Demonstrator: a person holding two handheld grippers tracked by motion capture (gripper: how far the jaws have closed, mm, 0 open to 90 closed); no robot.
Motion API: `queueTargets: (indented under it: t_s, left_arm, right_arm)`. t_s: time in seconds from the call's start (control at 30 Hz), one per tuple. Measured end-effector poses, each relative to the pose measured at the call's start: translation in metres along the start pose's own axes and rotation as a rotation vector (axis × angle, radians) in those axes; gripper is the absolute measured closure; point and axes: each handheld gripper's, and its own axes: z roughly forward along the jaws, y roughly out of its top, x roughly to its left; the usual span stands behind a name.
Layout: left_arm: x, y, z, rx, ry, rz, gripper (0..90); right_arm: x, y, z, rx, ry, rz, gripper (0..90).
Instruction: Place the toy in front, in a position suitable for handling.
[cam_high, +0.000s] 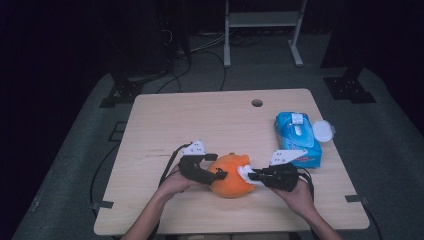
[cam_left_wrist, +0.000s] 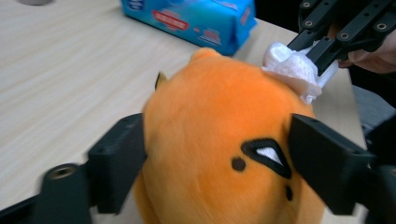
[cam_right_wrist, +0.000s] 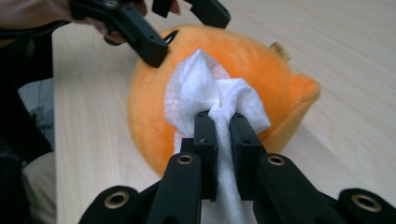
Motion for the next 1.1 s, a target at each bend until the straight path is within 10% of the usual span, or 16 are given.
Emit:
queueTargets:
  t_s: [0.33,0.53,0.8,1.1]
  left_arm:
    - [-0.019,0.001,0.005,0.052,0.008,0.155,32.2]
    - [-0.016,-0.003,0.0,0.038,-0.017,0.136,32.1]
    - [-0.014,0.005,0.002,0.027,-0.043,0.023,17.3]
    - [-0.027,0.003,0.006,0.039,-0.044,0.148,29.9]
  right_arm:
    - [0.007,0.025,0.006,-0.038,-0.008,-0.056,82.5]
    - [-0.013,0.025,0.011,-0.054,-0.014,0.007,82.5]
    - [0.007,0.006,0.002,-0.031,-0.004,-0.019,82.7]
    - [0.014,0.02,0.001,-0.045,-0.017,-0.07,82.6]
